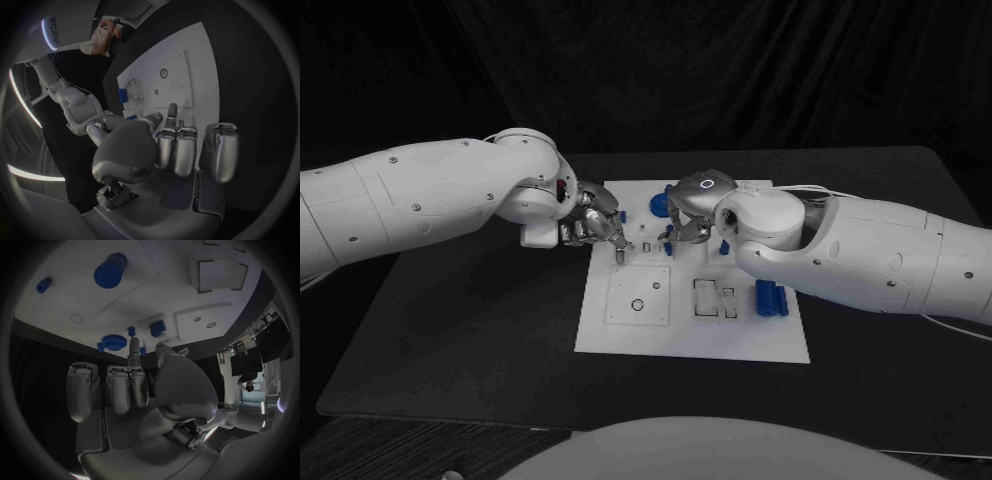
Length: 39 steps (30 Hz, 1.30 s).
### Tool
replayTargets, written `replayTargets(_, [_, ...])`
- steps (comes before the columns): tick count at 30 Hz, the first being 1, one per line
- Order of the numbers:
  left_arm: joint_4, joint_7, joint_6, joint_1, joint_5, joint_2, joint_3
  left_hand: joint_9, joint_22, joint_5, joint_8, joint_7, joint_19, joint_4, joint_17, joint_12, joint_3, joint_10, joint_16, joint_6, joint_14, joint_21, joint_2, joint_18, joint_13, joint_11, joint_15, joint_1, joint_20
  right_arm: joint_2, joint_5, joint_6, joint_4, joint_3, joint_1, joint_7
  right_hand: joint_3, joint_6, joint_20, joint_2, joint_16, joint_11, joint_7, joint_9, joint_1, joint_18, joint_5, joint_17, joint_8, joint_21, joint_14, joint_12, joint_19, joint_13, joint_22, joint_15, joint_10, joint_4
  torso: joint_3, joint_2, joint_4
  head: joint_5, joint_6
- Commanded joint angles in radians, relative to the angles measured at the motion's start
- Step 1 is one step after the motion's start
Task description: Assemble the parts on the task board
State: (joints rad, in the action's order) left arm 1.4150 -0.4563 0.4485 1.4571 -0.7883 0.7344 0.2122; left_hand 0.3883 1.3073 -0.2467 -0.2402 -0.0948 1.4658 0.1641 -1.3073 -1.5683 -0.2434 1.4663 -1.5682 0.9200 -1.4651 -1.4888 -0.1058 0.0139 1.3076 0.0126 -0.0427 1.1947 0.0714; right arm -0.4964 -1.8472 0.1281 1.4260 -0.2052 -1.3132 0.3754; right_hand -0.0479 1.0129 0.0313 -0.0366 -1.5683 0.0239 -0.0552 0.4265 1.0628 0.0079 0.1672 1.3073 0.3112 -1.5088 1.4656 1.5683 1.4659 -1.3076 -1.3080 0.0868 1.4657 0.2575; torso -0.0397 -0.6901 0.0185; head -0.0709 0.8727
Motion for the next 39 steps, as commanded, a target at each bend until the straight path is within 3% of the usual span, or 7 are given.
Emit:
replayTargets(1, [0.004,0.015,-0.005,-0.002,0.007,0.000,-0.001,-0.001,0.193,-0.005,0.003,-0.005,0.027,-0.006,-0.263,-0.003,0.000,0.104,-0.003,0.002,-0.106,0.004,-0.002,0.015,0.263,0.009,0.009,0.010,0.007,-0.001,-0.012,-0.007,0.003,0.001,0.004,0.024,0.000,0.004,0.002,0.002,0.000,-0.005,-0.001,0.004,-0.015,0.011,-0.009,0.259,-0.006,0.005,0.104,0.003,0.067,-0.263,-0.237,-0.008,0.105,0.010,-0.0002,0.000,0.0002,-0.001,0.000])
replayTargets(13, [0.001,0.015,-0.005,-0.002,0.007,0.000,-0.001,-0.001,0.193,-0.005,0.003,-0.005,0.027,-0.006,-0.263,-0.003,0.000,0.104,-0.003,0.002,-0.106,0.004,-0.002,0.015,0.263,0.009,0.009,0.010,0.007,0.000,-0.012,-0.001,0.007,0.001,0.016,0.025,0.000,0.006,0.002,0.004,0.001,-0.005,0.000,0.006,-0.018,0.012,-0.013,0.257,-0.007,0.008,0.104,0.003,0.065,-0.263,-0.236,-0.008,0.105,0.013,0.0001,0.000,0.0005,-0.001,0.000])
replayTargets(16, [0.001,0.015,-0.004,-0.002,0.007,0.000,-0.001,-0.001,0.193,-0.005,0.003,-0.005,0.027,-0.006,-0.263,-0.003,0.000,0.104,-0.003,0.002,-0.106,0.004,-0.002,0.015,0.263,0.009,0.009,0.010,0.007,0.001,-0.012,-0.005,0.007,0.001,0.018,0.023,-0.004,0.007,0.002,-0.001,0.001,-0.004,0.000,0.013,-0.002,0.012,-0.008,0.255,-0.012,0.009,0.103,0.003,0.065,-0.263,-0.236,-0.008,0.105,-0.001,-0.0003,0.000,0.0008,-0.001,0.000])
replayTargets(21, [-0.001,0.015,-0.002,-0.002,0.007,0.000,-0.001,-0.001,0.193,-0.005,0.003,-0.005,0.027,-0.006,-0.263,-0.003,0.000,0.104,-0.003,0.002,-0.106,0.004,-0.002,0.015,0.263,0.009,0.009,0.010,0.007,0.001,-0.012,-0.028,0.006,0.001,0.022,0.018,-0.018,0.007,0.000,-0.021,0.004,-0.001,0.001,0.036,0.044,0.013,0.073,0.251,-0.032,0.014,0.102,0.003,0.063,-0.263,-0.235,-0.006,0.105,-0.045,0.0000,0.000,0.0004,-0.001,0.000])
replayTargets(39, [-0.007,0.012,0.006,-0.003,0.007,-0.004,-0.001,-0.002,0.192,-0.005,0.004,-0.005,0.026,-0.005,-0.263,-0.003,-0.001,0.104,-0.003,0.002,-0.106,0.006,-0.002,0.015,0.263,0.009,0.009,0.008,0.007,0.002,-0.012,-0.012,0.002,0.001,0.033,-0.021,-0.047,-0.009,-0.002,-0.036,0.007,0.002,-0.002,0.064,0.109,0.016,0.124,0.243,-0.060,0.024,0.100,0.003,0.058,-0.263,-0.231,-0.003,0.105,-0.107,0.0000,0.000,0.0004,-0.002,0.000])
